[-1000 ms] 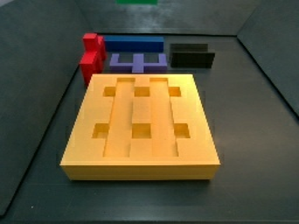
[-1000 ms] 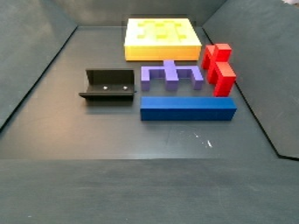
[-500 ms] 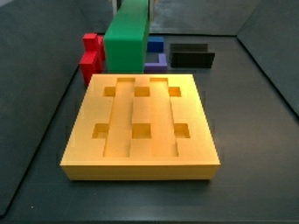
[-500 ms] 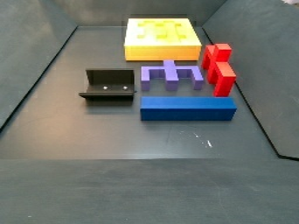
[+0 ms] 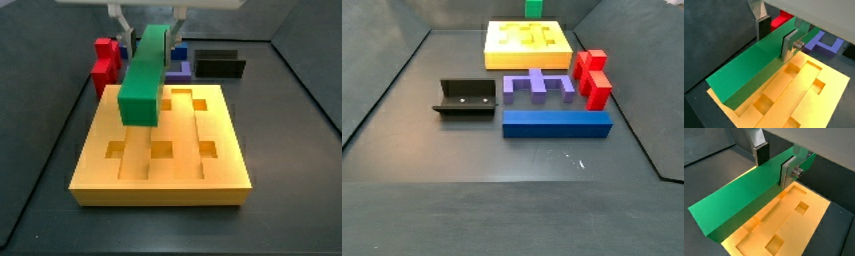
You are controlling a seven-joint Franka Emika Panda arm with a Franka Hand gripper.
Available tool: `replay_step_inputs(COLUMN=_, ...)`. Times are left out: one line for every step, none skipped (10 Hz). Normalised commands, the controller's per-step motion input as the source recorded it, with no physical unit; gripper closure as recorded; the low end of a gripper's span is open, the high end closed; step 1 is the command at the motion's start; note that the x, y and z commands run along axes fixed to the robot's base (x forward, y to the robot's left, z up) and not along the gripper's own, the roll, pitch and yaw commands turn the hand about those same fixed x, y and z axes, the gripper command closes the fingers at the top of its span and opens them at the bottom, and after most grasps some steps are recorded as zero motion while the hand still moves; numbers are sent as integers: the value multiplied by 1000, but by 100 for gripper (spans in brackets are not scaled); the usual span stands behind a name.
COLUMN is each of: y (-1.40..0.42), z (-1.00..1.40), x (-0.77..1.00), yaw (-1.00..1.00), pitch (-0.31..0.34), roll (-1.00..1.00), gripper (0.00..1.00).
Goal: Pick up the green object. Move up. Move to above the board. Insert the green object.
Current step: Insert the green object.
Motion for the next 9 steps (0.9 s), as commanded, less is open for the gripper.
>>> replay_step_inputs(y=-123, z=-457, x=0, yaw=151, pitch=0, roll=156, gripper=100)
replay_step_inputs(y=-57, z=-546, x=-6, yaw=154, pitch=-26, roll=83, gripper=100)
replay_step_inputs(y=-26, z=-500, x=0, yaw=177, pitch=-59, roll=20, gripper=100)
replay_step_inputs(y=0, z=-400, x=-63, yaw=91, pitch=-100, roll=-59, gripper=100)
replay_step_inputs(y=0, z=-340, x=-111, yaw=74, pitch=-110, roll=-33, gripper=100)
replay_step_inputs(y=-31, z=-411, x=-57, yaw=154, pitch=-100, roll=21, gripper=100)
replay_step_inputs(y=-80, z=-314, x=-31, yaw=131, pitch=-46, roll=139, gripper=100)
replay_step_inputs(y=-91, z=-257, x=-60, yaw=160, pitch=-37, roll=171, gripper=100)
replay_step_inputs(y=-143, z=-231, x=-134, yaw=97, pitch=-43, roll=166, gripper=100)
